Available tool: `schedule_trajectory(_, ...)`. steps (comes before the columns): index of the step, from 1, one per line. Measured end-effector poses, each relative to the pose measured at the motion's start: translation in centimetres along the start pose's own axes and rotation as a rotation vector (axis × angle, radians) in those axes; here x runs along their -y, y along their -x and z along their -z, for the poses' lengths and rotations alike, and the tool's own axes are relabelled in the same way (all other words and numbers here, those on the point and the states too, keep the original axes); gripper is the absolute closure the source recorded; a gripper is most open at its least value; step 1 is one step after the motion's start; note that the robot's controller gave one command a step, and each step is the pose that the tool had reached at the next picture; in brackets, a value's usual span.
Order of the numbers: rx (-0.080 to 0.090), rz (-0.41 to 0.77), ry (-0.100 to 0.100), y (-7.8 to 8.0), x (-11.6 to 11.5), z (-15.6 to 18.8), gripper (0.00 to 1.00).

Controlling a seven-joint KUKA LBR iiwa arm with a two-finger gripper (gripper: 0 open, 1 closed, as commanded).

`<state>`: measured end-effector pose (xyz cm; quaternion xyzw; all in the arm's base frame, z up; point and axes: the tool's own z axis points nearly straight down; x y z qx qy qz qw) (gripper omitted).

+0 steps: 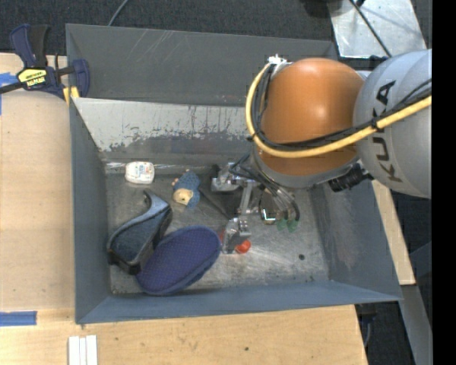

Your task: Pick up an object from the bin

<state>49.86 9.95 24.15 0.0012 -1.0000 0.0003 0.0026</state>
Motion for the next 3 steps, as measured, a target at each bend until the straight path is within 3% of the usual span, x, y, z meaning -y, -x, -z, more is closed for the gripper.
schedule_trajectory(1,0.001,0.396,0.0,1.0,-0.1,-13.6,0.0)
schedule_trajectory(2,0.008,0.393,0.001,1.2,-0.1,-13.3,1.0)
schedule_trajectory(3,0.016,0.403,-0.001,1.6,-0.5,-2.1,1.0)
